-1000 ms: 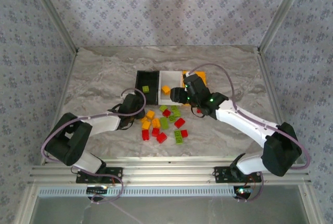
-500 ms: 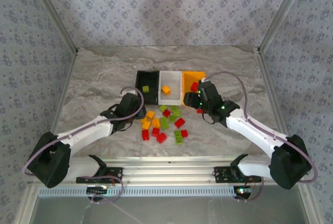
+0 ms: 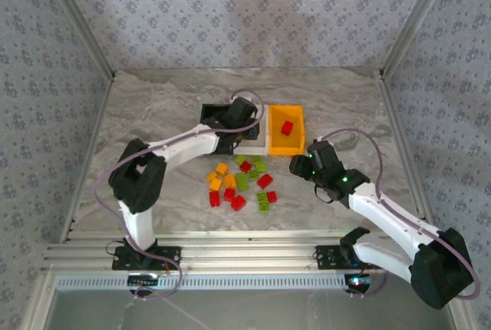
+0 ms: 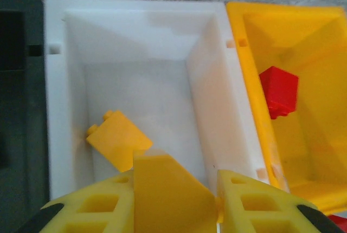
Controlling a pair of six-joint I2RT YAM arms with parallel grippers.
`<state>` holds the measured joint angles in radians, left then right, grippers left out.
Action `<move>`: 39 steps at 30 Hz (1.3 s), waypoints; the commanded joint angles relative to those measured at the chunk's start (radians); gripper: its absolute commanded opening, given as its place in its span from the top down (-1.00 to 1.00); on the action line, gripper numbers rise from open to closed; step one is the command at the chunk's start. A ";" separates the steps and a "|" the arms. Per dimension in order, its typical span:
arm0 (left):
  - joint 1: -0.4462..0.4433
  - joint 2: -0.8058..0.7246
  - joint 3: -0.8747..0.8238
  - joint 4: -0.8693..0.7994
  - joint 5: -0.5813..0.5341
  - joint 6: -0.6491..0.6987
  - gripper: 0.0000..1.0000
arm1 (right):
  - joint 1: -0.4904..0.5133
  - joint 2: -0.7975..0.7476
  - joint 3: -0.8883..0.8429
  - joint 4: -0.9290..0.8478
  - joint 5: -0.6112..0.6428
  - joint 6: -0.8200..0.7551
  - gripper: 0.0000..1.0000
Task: Sort the legos into containers by color
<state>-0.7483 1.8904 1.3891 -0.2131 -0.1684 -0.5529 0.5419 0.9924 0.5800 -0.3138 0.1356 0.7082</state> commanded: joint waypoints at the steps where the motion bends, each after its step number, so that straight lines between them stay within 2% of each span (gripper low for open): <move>1: -0.002 0.058 0.088 -0.059 0.007 0.033 0.43 | -0.006 -0.043 -0.020 -0.040 0.019 0.019 -0.28; 4: -0.008 0.098 0.137 -0.066 0.006 0.036 0.22 | -0.007 -0.046 -0.024 -0.050 0.016 0.020 -0.29; 6: -0.013 0.110 0.159 -0.074 0.001 0.038 -0.04 | -0.007 -0.046 -0.028 -0.054 0.015 0.022 -0.30; 8: -0.019 0.102 0.170 -0.077 0.004 0.037 -0.20 | -0.007 -0.046 -0.031 -0.054 0.014 0.022 -0.32; 13: -0.029 -0.003 0.140 -0.063 0.039 0.018 -0.32 | -0.010 -0.014 -0.029 -0.027 0.014 0.009 -0.34; 17: -0.038 -0.161 0.021 -0.015 0.080 -0.002 -0.40 | -0.016 0.077 -0.025 0.055 -0.012 -0.026 -0.37; 24: -0.069 -0.468 -0.290 0.034 0.067 -0.041 -0.58 | -0.042 0.322 0.056 0.148 -0.011 -0.070 -0.37; 25: -0.072 -0.509 -0.328 0.034 0.058 -0.052 -0.63 | -0.050 0.351 0.069 0.155 -0.012 -0.087 -0.37; 26: -0.072 -0.552 -0.377 0.034 0.046 -0.064 -0.80 | -0.059 0.382 0.084 0.162 -0.014 -0.109 -0.36; 28: -0.072 -0.637 -0.459 0.032 0.025 -0.083 -0.99 | -0.071 0.433 0.111 0.166 -0.013 -0.118 -0.35; 35: -0.071 -0.850 -0.654 -0.037 -0.089 -0.153 -1.00 | -0.087 0.573 0.179 0.178 -0.017 -0.151 -0.25; 39: -0.070 -0.909 -0.730 -0.034 -0.123 -0.198 -1.00 | -0.094 0.609 0.193 0.194 -0.020 -0.167 -0.09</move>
<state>-0.8204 1.0122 0.6872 -0.2367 -0.2352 -0.7025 0.4572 1.5803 0.7452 -0.1287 0.1192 0.5663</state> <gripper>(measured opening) 0.997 0.559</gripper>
